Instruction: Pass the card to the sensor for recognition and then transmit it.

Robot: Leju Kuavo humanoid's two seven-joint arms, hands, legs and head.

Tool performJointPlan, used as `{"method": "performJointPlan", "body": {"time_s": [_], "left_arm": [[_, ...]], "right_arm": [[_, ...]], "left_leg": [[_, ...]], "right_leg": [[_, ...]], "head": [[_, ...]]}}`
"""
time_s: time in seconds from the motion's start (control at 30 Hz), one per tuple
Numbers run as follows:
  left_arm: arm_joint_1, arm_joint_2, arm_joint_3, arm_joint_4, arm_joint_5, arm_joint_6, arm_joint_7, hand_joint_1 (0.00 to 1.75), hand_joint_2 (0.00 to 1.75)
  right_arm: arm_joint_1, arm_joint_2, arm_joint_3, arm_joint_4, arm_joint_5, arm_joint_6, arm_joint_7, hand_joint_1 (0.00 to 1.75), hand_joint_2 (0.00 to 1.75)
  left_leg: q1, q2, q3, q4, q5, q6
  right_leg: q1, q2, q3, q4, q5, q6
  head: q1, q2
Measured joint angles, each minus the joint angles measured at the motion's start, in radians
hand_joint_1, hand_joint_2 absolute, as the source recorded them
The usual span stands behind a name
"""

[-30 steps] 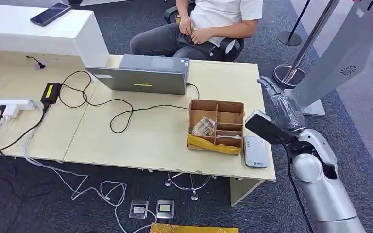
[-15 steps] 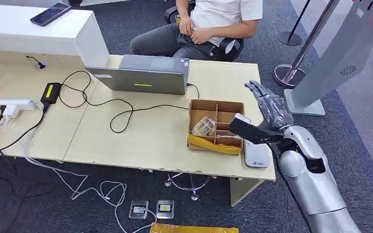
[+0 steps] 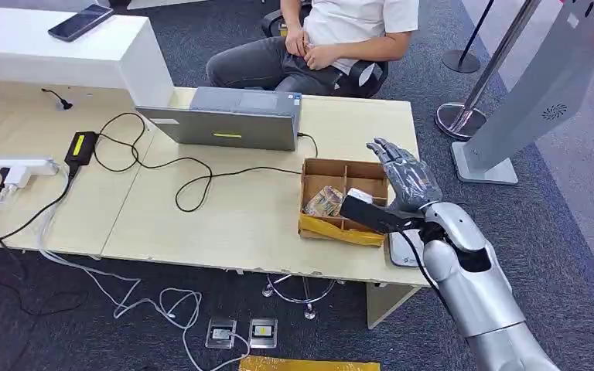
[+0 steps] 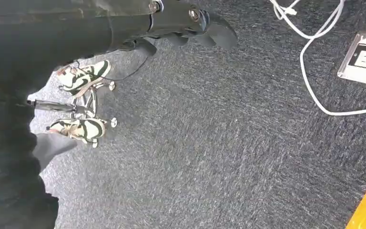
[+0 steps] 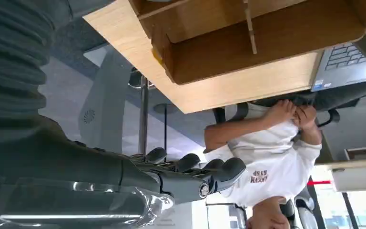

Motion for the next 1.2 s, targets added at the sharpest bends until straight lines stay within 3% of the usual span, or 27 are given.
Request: {"method": "performJointPlan", "body": {"time_s": [0.33, 0.9, 1.1, 1.2], "left_arm": [[0.007, 0.0, 0.016, 0.0, 0.0, 0.01, 0.006, 0.0, 1.75], [0.008, -0.002, 0.023, 0.0, -0.003, 0.011, 0.009, 0.0, 1.75], [0.014, -0.002, 0.026, 0.0, -0.003, 0.023, 0.009, 0.0, 1.75], [0.017, -0.002, 0.035, 0.0, -0.003, 0.028, 0.009, 0.0, 1.75]], "right_arm": [[0.009, -0.023, 0.0, -0.019, 0.015, 0.11, 0.061, 0.0, 1.75], [0.038, -0.055, -0.001, -0.085, 0.018, 0.127, 0.079, 0.0, 1.75], [0.036, -0.063, -0.029, -0.092, 0.025, 0.027, 0.105, 0.0, 1.75], [0.033, -0.071, -0.065, -0.103, 0.019, -0.126, 0.118, 0.0, 1.75]], "left_leg": [[0.0, 0.0, 0.0, 0.0, 0.0, 0.0], [0.0, 0.001, 0.001, 0.0, 0.0, 0.0], [0.0, 0.001, 0.001, 0.0, 0.0, 0.0], [0.0, 0.001, 0.001, 0.0, 0.0, 0.0]], "right_leg": [[0.0, 0.0, 0.0, 0.0, 0.0, 0.0], [0.0, 0.001, 0.0, 0.0, 0.0, 0.0], [0.0, 0.001, 0.0, 0.0, 0.0, 0.0], [0.0, 0.001, 0.0, 0.0, 0.0, 0.0]], "head": [[0.0, 0.0], [0.0, 0.0], [0.0, 0.0], [0.0, 0.0]]}}
